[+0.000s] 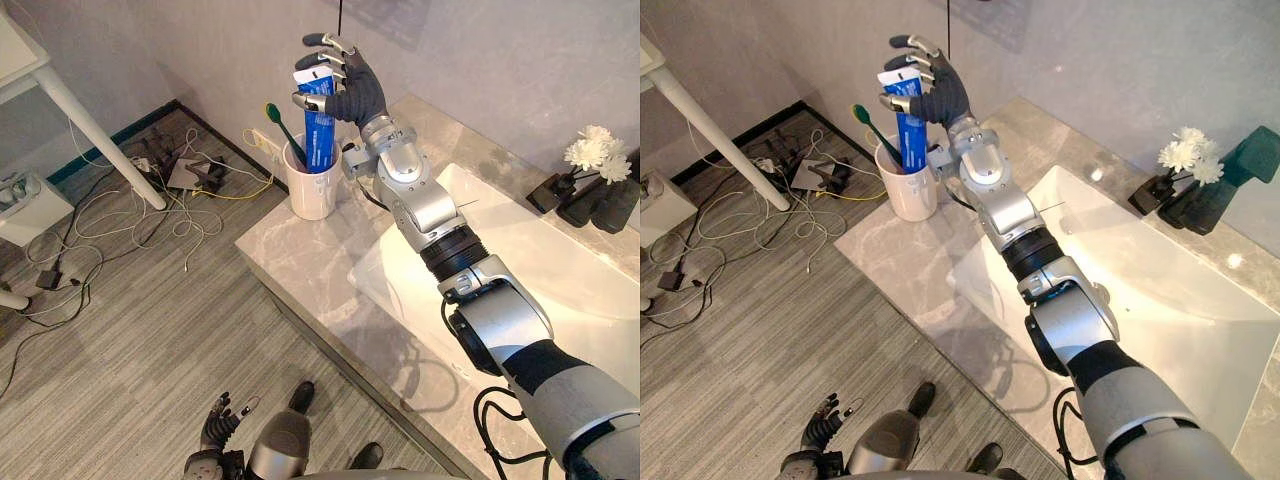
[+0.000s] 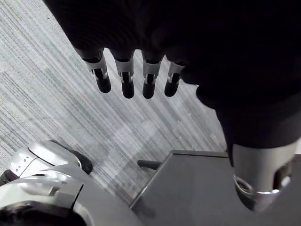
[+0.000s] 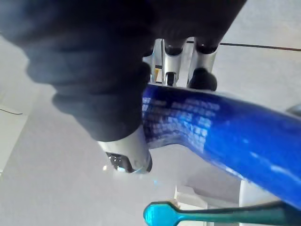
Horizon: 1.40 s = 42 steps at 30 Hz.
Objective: Organize washtable
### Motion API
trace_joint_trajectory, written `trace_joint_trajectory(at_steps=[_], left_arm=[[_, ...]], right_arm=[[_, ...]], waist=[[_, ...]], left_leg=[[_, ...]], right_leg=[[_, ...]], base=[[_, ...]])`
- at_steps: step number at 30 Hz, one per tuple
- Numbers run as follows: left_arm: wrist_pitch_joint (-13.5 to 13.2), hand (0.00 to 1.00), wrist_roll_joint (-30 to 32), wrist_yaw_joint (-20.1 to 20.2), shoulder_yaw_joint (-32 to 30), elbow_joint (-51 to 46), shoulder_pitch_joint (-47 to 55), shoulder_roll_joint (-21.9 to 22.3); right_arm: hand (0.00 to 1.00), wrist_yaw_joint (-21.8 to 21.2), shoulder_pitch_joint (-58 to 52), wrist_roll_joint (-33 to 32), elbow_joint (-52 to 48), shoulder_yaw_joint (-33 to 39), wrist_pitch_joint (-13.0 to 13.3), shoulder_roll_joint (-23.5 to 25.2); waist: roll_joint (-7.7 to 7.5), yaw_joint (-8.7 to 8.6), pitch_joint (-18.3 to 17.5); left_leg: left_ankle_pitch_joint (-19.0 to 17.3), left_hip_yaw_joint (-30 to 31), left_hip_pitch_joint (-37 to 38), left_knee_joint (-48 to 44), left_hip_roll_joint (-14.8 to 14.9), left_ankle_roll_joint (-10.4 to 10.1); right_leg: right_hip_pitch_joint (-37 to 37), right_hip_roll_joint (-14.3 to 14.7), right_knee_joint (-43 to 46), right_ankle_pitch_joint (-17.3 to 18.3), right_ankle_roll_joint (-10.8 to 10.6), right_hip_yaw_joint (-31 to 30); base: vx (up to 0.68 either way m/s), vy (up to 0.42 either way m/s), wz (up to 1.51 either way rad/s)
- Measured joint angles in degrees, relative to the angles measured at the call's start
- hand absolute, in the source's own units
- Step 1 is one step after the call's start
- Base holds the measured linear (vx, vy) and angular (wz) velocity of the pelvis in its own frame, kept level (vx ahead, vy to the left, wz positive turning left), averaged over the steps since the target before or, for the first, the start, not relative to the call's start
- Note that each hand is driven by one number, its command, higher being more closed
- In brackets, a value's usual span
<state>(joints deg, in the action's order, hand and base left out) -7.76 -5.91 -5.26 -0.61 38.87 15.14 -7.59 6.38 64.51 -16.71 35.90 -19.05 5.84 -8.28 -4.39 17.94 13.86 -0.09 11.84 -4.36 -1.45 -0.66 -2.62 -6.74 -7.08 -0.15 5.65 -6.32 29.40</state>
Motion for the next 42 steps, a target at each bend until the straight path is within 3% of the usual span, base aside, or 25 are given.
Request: trace_joint_trajectory(at_steps=[12, 18, 23, 27, 31, 34, 42], left_arm=[[0.5, 0.0, 0.1, -0.1, -0.1, 0.1, 0.6, -0.2], [0.8, 0.0, 0.4, -0.1, -0.3, 0.4, 1.3, -0.5], [1.2, 0.0, 1.4, 0.0, -1.6, 2.3, 1.7, -0.3], [1.3, 0.0, 2.2, 0.2, -2.3, 4.2, 2.6, -0.1], [1.3, 0.0, 2.3, 0.3, -4.5, 5.0, 2.7, 0.9], [1.3, 0.0, 2.3, 0.3, -6.5, 5.5, 2.6, 2.2], [1.2, 0.0, 2.4, 0.3, -6.7, 7.1, 2.0, 2.9]], right_arm=[[0.0, -0.6, -11.7, 1.7, -13.0, 0.9, 0.1, -1.3], [0.0, -0.5, -18.3, 1.6, -25.1, 5.6, 0.7, -4.2], [0.0, -2.2, -29.7, 0.8, -36.2, 10.6, 2.8, -6.2], [0.0, -4.1, -40.2, -0.7, -44.5, 16.6, 3.2, -7.5], [0.0, -5.2, -47.7, -0.4, -52.4, 22.4, 4.5, -8.1], [0.0, -5.4, -51.4, 1.7, -58.2, 28.0, 5.2, -8.1], [0.0, -1.3, -57.8, 3.8, -61.5, 49.5, 8.9, -7.5]], waist=[[-0.06, -1.87, -0.1], [-0.35, -4.17, -0.5], [-0.69, -5.98, -2.5], [-0.52, -8.15, -5.2], [-0.24, -10.88, -5.6], [0.24, -11.64, -6.6], [1.82, -15.87, -9.3]], left_leg=[[0.2, -1.1, 0.9, -0.3, 0.0, 0.1], [0.8, -1.4, 2.3, 1.2, 0.3, 0.0], [0.8, -3.1, 3.1, 1.7, 0.5, 0.1], [0.8, -4.7, 3.6, 2.7, 0.9, 0.1], [0.7, -6.8, 4.5, 3.3, 1.3, 0.1], [0.5, -9.0, 4.9, 3.5, 1.4, 0.4], [-0.5, -15.8, 6.0, 3.6, 1.7, 1.3]], right_leg=[[-0.5, -0.1, 0.2, 0.0, 0.0, -1.2], [-1.0, -0.1, 0.1, 0.0, 0.0, -1.7], [-0.9, -0.2, -0.1, -0.1, 0.0, -3.5], [0.0, 0.0, -0.1, -0.2, 0.0, -5.1], [0.6, 0.1, -0.5, -0.8, 0.0, -7.1], [1.1, 0.2, -1.5, -1.8, 0.0, -9.3], [3.0, 0.1, -2.9, -4.2, -0.4, -16.3]], base=[[-0.02, 0.012, -0.04], [0.0, 0.005, -0.03], [0.01, 0.016, -0.16], [0.01, 0.013, -0.23], [-0.02, 0.014, -0.26], [-0.02, 0.032, -0.38], [-0.03, 0.034, -0.47]])
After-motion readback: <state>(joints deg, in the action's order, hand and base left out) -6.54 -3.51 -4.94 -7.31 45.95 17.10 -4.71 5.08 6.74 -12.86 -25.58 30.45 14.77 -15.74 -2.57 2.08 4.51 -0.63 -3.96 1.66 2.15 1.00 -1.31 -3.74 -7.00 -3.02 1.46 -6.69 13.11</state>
